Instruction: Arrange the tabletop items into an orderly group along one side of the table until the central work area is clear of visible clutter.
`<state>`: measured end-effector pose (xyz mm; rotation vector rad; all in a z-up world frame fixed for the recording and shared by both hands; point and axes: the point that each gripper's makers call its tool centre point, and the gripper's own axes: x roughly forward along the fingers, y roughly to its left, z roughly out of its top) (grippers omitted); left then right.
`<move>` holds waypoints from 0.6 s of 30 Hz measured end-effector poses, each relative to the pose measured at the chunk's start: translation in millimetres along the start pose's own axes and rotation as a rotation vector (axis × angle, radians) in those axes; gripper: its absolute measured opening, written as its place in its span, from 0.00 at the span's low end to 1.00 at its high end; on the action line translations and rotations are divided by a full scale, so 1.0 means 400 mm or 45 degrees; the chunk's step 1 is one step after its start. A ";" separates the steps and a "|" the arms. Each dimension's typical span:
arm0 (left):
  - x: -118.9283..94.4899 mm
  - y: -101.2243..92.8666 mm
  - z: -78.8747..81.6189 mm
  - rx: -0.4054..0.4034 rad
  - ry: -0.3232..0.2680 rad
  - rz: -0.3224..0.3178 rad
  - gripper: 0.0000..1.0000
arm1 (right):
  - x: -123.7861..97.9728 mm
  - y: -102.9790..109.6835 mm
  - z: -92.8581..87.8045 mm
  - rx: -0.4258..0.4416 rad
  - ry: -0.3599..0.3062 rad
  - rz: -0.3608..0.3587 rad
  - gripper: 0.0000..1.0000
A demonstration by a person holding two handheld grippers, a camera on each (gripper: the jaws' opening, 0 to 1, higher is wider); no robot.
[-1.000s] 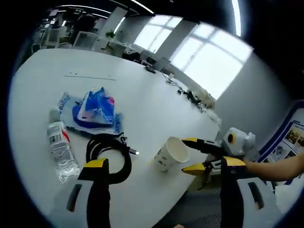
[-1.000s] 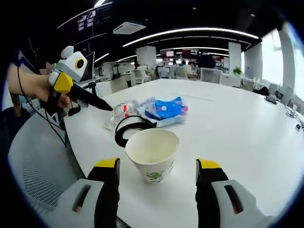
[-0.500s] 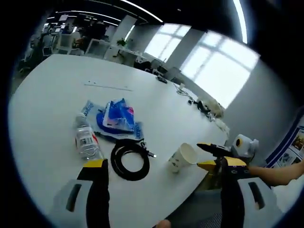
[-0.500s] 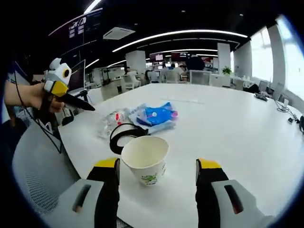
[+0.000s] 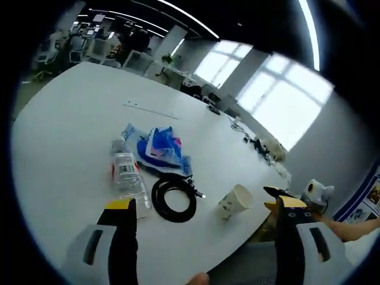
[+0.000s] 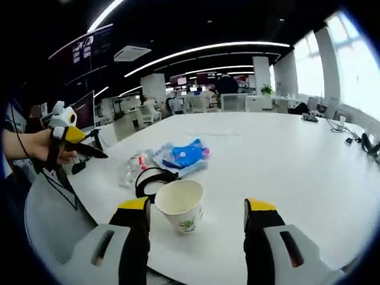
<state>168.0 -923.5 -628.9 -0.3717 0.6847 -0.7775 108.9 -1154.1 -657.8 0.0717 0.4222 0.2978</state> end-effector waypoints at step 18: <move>-0.094 0.076 -0.007 0.042 -0.010 0.092 0.98 | -0.005 0.053 -0.006 0.030 0.044 0.013 0.70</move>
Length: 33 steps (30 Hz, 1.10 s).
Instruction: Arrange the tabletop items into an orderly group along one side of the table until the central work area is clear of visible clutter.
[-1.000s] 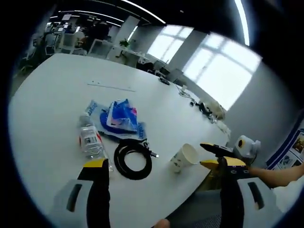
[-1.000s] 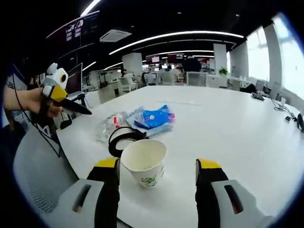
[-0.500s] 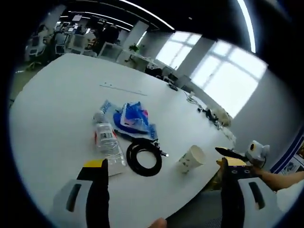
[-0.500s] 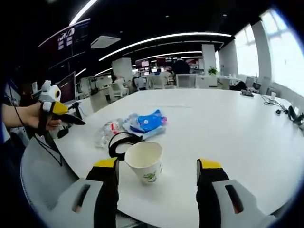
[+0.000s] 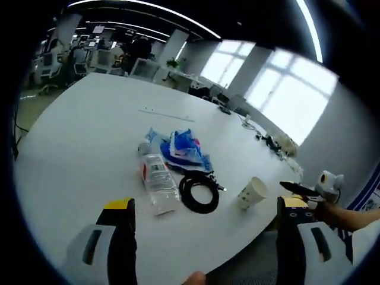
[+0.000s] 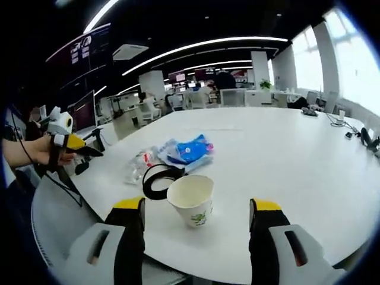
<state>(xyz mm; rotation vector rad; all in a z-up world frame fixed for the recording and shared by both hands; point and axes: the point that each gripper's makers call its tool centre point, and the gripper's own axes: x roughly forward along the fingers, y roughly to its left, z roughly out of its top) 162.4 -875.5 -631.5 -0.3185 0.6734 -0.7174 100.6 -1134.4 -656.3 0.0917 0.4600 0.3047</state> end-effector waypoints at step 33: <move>0.016 0.051 -0.009 0.000 0.076 0.036 0.94 | 0.053 0.058 0.072 -0.020 -0.042 0.064 0.67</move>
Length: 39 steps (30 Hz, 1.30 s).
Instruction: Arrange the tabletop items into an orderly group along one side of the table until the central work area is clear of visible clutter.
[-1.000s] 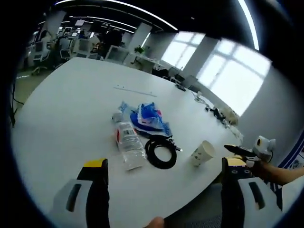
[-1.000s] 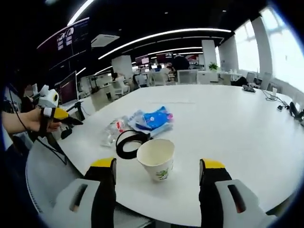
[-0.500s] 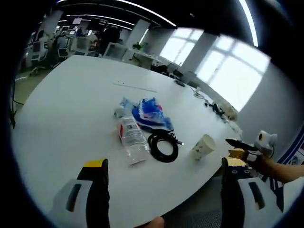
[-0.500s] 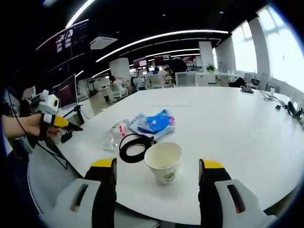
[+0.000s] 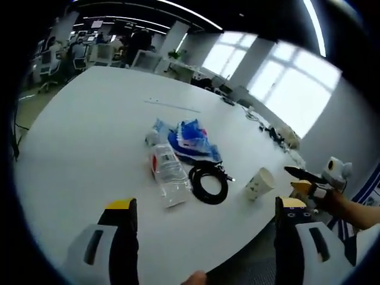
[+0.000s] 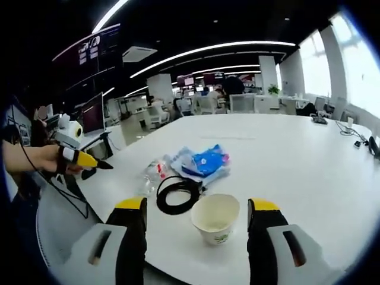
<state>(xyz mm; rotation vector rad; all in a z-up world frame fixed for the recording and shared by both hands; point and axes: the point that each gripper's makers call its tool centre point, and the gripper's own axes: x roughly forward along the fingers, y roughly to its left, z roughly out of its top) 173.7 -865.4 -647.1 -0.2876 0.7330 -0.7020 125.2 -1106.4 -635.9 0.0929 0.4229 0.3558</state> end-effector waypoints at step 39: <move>0.232 0.110 0.014 -0.035 0.148 0.226 0.69 | 0.030 -0.034 -0.045 0.053 0.068 0.050 0.62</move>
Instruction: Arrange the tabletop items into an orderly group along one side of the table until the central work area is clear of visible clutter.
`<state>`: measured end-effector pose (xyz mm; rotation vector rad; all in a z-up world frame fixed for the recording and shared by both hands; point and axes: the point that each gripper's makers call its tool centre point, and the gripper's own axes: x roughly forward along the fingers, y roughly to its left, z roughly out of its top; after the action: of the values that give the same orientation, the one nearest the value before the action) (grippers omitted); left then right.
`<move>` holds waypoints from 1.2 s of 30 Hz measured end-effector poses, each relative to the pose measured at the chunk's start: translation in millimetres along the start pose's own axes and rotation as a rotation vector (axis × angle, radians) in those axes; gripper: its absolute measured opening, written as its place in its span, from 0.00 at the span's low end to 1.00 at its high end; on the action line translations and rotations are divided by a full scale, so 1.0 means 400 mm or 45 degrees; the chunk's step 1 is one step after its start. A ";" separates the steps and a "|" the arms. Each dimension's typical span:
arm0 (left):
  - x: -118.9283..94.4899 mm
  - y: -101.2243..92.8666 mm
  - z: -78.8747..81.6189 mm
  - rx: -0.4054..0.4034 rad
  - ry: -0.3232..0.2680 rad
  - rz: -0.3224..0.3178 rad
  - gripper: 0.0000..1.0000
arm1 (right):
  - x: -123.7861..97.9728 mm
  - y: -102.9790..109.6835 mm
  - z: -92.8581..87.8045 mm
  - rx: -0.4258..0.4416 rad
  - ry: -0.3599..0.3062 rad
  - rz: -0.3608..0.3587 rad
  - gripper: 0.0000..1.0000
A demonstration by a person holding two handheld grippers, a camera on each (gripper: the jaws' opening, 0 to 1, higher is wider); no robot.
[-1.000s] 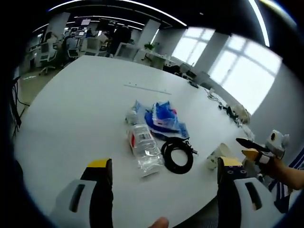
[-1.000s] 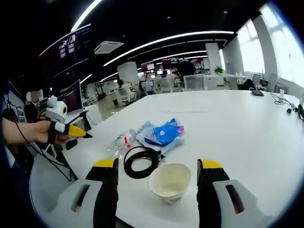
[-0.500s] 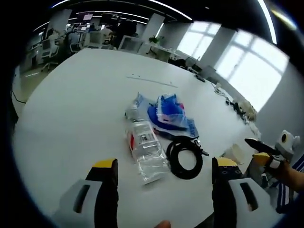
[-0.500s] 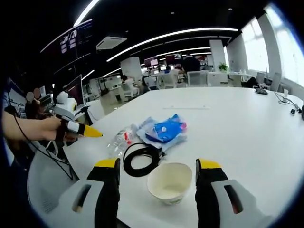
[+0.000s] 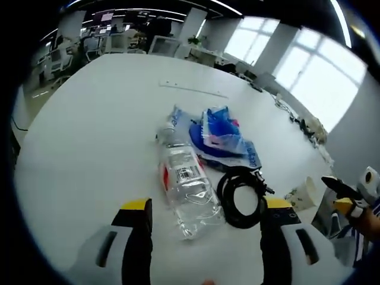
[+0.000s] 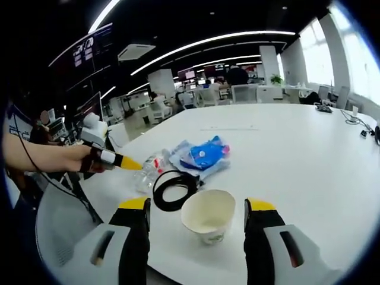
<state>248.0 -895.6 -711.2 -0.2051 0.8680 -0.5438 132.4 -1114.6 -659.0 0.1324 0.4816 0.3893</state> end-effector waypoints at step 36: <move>0.115 0.047 -0.037 -0.040 0.140 0.255 0.67 | -0.002 -0.004 -0.035 0.030 0.048 -0.012 0.57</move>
<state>267.4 -903.5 -758.3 -0.1158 0.9920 -0.3568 125.6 -1115.8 -671.4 0.1460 0.5240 0.3774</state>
